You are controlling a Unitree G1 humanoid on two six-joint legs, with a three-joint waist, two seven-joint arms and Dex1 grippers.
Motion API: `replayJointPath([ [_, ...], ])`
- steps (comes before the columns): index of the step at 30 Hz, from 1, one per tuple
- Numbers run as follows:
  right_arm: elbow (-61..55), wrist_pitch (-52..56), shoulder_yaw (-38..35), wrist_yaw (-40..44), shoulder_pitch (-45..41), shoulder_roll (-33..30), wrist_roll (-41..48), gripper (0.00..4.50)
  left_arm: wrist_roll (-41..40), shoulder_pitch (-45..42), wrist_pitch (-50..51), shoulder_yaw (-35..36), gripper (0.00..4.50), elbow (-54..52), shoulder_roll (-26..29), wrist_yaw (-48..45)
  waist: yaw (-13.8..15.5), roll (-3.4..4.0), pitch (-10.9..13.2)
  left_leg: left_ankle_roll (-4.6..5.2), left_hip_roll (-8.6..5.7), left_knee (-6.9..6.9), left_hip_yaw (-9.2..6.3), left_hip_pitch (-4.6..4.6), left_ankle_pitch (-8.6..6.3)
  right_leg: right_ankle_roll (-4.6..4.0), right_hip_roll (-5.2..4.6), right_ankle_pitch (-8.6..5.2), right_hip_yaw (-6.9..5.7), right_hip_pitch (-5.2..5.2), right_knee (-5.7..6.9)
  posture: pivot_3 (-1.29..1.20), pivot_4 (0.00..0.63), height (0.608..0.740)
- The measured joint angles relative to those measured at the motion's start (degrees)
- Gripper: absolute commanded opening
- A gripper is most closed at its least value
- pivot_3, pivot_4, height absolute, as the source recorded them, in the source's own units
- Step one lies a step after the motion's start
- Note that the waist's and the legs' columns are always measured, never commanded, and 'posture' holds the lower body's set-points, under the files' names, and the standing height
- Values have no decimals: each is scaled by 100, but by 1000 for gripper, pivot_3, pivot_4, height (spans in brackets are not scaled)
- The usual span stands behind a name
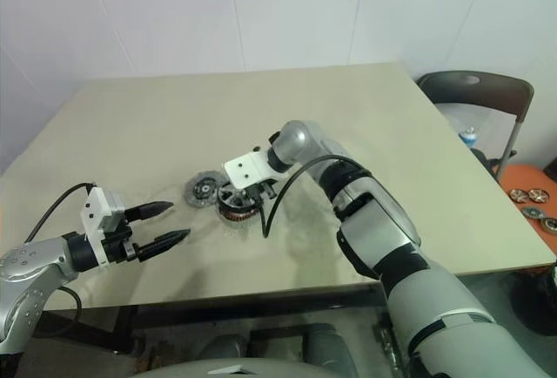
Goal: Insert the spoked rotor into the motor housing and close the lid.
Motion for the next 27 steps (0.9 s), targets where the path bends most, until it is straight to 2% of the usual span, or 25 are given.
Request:
replayJointPath([
  [27, 80, -171, -113, -17, -47, -98, -202, 956, 2, -98, 1, -3, 4016, 11, -42, 10, 0, -1, -1, 0, 0, 1, 0, 1, 0, 0, 0, 0, 0, 0, 2, 0, 0, 740],
])
